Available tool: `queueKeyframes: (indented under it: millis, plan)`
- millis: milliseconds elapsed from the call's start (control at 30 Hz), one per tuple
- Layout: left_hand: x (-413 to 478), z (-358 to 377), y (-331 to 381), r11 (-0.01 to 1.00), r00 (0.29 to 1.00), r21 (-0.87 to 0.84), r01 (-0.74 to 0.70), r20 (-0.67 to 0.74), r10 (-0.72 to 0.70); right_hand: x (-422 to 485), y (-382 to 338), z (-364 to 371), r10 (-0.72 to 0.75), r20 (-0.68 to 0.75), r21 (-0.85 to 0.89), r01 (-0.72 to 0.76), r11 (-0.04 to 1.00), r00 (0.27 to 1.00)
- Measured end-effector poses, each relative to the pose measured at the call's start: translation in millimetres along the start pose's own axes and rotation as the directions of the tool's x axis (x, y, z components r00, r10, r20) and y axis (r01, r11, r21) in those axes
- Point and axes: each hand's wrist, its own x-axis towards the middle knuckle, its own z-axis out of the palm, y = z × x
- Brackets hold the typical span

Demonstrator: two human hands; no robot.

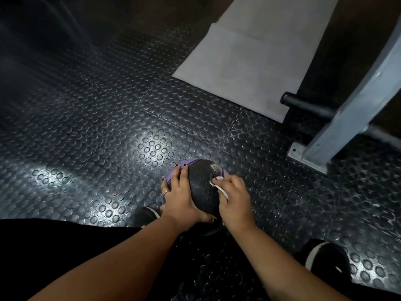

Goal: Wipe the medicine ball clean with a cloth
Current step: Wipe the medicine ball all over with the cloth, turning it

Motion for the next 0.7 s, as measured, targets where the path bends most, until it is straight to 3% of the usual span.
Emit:
queueKeyframes:
  millis: [300, 400, 467, 567, 700]
  plan:
    - [3, -5, -1, 0.999, 1.000, -0.034, -0.011, 0.011, 0.011, 64, 21, 11, 0.194, 0.128, -0.039, -0.190, 0.981, 0.973]
    - [-3, -5, 1, 0.998, 1.000, -0.066, -0.010, 0.028, 0.012, 86, 45, 14, 0.411, 0.201, -0.113, -0.396, 0.911, 0.889]
    - [-5, -6, -1, 0.996, 1.000, -0.093, -0.005, 0.025, 0.007, 90, 49, 17, 0.471, 0.247, -0.147, -0.447, 0.882, 0.847]
    - [-1, -8, -5, 0.993, 1.000, -0.117, 0.014, 0.019, -0.012, 78, 34, 17, 0.410, 0.205, -0.095, -0.399, 0.912, 0.889]
    - [3, -11, 1, 0.990, 0.999, -0.136, 0.033, 0.030, -0.030, 41, 8, 5, 0.233, 0.108, -0.041, -0.229, 0.972, 0.967]
